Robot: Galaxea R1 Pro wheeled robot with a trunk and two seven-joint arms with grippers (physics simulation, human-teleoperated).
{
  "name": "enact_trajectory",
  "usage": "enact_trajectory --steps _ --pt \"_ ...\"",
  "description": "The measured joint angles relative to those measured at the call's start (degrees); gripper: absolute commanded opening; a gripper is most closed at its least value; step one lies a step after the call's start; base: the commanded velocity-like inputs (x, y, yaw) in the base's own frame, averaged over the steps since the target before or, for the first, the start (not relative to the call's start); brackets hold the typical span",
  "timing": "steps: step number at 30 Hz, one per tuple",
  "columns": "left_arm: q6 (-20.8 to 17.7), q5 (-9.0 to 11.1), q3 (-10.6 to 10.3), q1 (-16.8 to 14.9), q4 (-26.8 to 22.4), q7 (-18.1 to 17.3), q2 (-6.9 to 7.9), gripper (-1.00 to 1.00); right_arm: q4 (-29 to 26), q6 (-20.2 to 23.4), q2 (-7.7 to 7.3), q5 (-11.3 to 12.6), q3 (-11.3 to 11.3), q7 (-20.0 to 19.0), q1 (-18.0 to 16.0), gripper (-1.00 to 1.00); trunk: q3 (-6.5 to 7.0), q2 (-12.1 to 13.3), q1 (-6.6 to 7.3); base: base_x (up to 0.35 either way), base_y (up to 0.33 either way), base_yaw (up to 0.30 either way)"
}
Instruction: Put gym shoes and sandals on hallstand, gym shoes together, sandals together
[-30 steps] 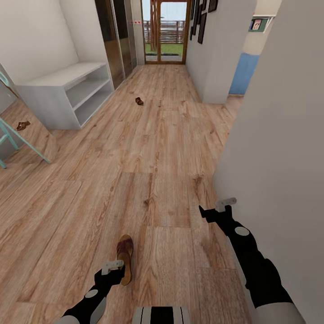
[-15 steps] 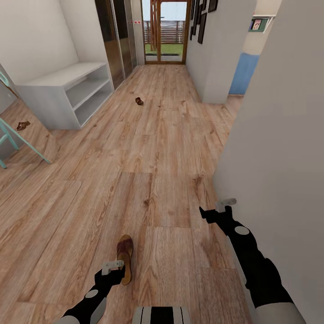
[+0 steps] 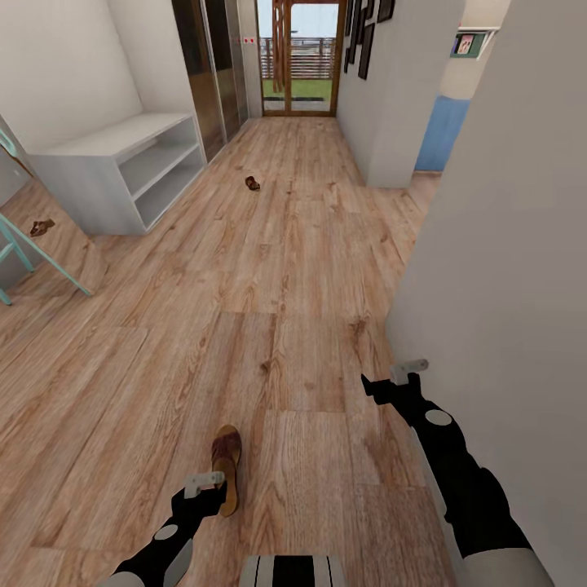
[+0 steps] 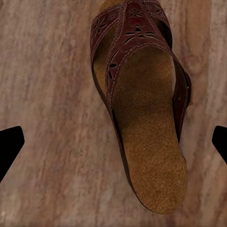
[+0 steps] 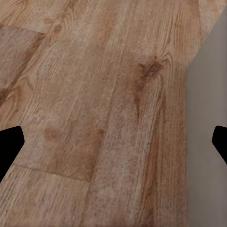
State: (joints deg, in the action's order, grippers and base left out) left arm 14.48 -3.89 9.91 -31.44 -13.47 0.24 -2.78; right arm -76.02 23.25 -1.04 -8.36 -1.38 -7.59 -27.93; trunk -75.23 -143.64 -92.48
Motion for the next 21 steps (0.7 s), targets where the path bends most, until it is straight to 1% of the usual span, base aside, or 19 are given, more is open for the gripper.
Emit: enact_trajectory --steps 2,7,21 --pt "0.0 0.0 0.0 0.0 0.0 0.0 0.0 1.0 0.0 0.0 0.01 0.0 0.0 0.0 0.0 1.0 0.0 0.0 0.0 0.0 0.0 0.0" --pt "0.0 0.0 0.0 0.0 0.0 0.0 0.0 1.0 0.0 0.0 0.01 0.0 0.0 0.0 0.0 1.0 -1.13 -0.1 -0.13 0.0 0.0 0.0" --pt "0.0 0.0 0.0 0.0 0.1 0.0 0.0 1.0 0.0 0.0 0.01 0.0 0.0 0.0 0.0 1.0 -5.12 -0.3 -0.49 0.0 0.0 0.0"
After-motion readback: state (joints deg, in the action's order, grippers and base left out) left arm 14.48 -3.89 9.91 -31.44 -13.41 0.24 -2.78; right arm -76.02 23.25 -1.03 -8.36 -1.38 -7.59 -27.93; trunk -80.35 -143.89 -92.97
